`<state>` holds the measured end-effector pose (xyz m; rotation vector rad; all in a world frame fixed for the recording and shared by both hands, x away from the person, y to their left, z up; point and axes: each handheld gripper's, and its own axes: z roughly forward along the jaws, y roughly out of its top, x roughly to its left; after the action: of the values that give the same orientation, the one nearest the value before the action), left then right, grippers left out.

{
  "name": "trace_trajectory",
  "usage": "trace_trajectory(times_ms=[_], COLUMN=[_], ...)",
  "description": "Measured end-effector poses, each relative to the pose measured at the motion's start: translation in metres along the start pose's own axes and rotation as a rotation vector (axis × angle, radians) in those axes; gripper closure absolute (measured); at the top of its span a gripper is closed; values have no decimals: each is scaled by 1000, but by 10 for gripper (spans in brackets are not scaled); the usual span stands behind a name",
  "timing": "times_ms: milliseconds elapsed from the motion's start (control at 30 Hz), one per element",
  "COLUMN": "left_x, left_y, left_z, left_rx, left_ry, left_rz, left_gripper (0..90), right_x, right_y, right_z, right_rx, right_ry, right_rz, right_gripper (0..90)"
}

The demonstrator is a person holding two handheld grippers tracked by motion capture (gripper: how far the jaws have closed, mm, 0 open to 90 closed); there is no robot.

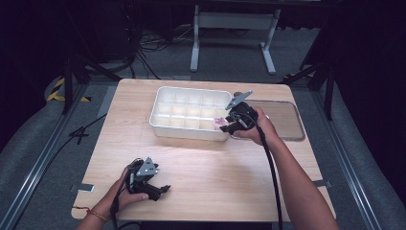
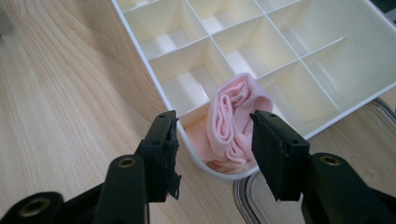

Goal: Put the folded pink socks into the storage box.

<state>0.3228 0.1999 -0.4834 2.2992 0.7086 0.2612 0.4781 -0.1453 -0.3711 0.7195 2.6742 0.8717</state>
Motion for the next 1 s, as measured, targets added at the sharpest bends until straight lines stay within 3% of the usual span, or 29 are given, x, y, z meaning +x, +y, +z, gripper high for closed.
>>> trace_trajectory(times_ms=[333, 1000], left_x=[0, 0], left_y=[0, 0], left_z=[0, 0], left_rx=[-1, 1], left_ry=[0, 2], left_rz=[0, -1], left_gripper=[101, 101], right_x=[8, 23], right_y=[-8, -31], right_z=[-11, -29], right_rx=[-14, -26], right_ry=[-25, -90], right_rz=[-14, -68], right_gripper=[445, 445])
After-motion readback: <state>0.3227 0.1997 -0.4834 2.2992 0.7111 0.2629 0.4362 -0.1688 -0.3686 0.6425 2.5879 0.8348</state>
